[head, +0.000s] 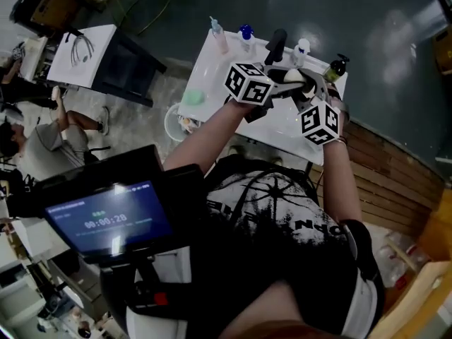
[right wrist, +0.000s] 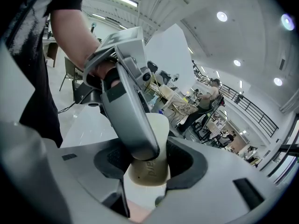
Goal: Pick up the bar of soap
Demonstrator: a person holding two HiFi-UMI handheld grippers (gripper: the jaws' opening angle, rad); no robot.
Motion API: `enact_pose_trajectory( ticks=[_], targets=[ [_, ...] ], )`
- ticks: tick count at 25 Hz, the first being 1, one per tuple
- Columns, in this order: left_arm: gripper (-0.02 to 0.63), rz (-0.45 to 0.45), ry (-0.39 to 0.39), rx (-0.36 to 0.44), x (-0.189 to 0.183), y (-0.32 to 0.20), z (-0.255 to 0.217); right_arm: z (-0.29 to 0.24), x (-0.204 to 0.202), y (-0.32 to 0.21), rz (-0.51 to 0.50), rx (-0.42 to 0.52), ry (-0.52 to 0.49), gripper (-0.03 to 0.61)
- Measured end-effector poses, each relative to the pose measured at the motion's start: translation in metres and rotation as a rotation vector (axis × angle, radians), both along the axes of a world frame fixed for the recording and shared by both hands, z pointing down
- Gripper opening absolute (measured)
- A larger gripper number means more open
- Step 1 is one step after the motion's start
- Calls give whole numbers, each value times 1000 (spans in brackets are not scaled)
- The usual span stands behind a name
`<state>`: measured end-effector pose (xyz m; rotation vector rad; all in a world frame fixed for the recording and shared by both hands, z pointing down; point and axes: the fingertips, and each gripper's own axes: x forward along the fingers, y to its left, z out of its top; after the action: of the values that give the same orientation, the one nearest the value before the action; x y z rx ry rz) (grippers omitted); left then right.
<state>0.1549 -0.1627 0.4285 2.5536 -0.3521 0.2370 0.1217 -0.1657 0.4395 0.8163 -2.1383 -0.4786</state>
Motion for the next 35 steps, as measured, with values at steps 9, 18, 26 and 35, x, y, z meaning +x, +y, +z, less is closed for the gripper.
enact_pose_trajectory(
  ticks=[9, 18, 26, 35],
  targets=[
    [169, -133, 4, -23, -88, -4, 13, 13, -89, 0, -135, -24, 2, 213],
    [169, -263, 2, -39, -180, 2, 20, 20, -181, 10, -263, -43, -3, 213],
    [167, -373, -12, -59, -253, 10, 34, 34, -253, 23, -375, -65, -12, 213],
    [166, -454, -14, -83, -298, 20, 54, 52, -300, 35, -456, -88, -20, 213]
  ],
)
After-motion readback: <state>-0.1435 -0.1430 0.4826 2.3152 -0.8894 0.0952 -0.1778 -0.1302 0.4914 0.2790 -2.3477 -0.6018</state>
